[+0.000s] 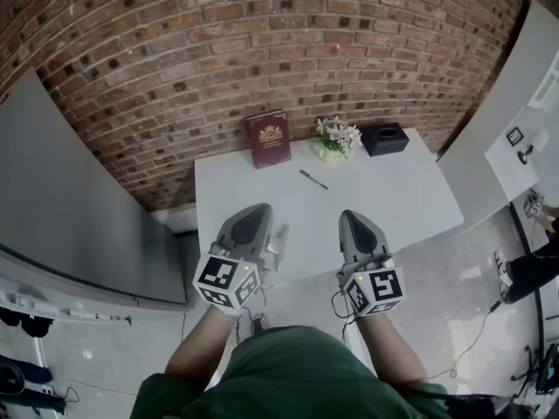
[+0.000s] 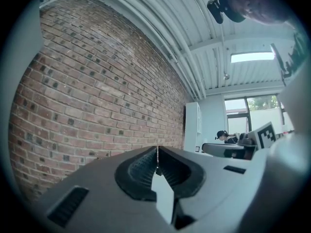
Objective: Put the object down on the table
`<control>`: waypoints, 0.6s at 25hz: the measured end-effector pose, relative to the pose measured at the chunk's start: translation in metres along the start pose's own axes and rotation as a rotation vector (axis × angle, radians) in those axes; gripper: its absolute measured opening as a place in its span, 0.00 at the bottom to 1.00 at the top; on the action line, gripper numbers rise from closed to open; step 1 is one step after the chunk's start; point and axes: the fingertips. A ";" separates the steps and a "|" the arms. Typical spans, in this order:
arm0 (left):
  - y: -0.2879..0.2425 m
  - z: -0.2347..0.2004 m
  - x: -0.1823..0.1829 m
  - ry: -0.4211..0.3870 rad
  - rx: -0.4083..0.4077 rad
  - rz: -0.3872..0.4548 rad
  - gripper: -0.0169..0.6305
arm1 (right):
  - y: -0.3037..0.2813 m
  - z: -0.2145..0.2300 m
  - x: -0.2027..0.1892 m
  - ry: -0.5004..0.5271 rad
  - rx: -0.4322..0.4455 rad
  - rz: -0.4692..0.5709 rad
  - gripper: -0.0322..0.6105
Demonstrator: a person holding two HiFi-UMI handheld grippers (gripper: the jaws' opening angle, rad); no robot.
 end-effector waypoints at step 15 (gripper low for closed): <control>-0.009 -0.010 -0.006 0.017 -0.010 -0.020 0.04 | -0.009 0.001 -0.002 -0.002 -0.010 -0.014 0.05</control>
Point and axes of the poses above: the fingertips, and each gripper's own axes: y backward along the fingers, z to its right, x out of its top, and after that the axes turned 6 degrees about x, right-handed
